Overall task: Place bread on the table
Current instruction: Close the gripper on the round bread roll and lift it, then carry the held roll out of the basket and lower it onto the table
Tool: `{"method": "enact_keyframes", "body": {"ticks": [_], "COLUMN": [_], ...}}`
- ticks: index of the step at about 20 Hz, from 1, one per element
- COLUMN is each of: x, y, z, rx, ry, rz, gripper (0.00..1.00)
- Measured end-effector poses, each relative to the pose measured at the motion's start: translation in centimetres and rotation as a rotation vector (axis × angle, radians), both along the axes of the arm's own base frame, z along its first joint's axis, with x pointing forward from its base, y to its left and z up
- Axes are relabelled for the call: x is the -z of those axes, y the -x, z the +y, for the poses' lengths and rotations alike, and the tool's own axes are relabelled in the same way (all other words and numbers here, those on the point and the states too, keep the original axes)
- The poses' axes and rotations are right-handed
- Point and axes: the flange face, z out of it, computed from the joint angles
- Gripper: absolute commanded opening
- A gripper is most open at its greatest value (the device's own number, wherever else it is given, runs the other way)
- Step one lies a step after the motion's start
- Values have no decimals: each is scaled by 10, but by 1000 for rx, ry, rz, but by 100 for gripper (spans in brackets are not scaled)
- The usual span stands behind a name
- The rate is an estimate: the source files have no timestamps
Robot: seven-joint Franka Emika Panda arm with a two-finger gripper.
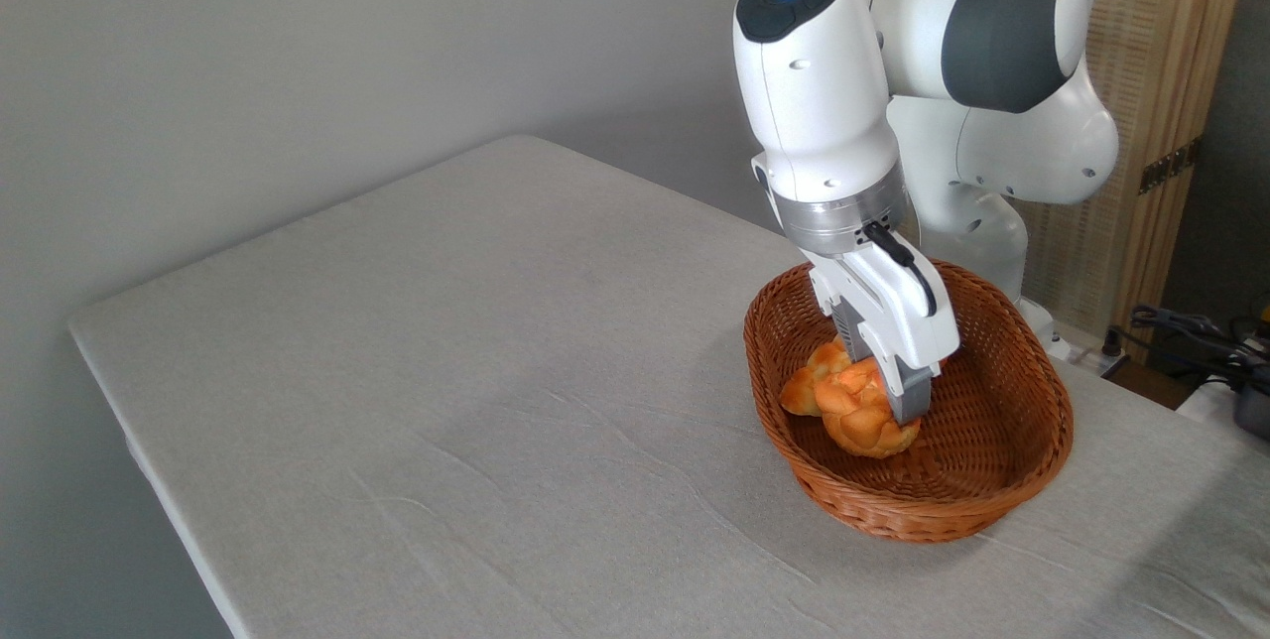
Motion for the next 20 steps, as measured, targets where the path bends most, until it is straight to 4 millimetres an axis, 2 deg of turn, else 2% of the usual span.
{"method": "enact_keyframes", "body": {"ticks": [4,9,12,15,18,20], "x": [-6,-31,-35,-38,-49,-63], "y": [-5,-18,-21,-37,-51,-59], "z": [-5,-15,-35,-62,-63,-63], "rx": [17,48,91,155,173,173], "ry": [-4,-16,-31,-63,-80,-82], "rz": [-15,-63,12,82,85,75], "gripper": [9,9,9,9,11,11]}}
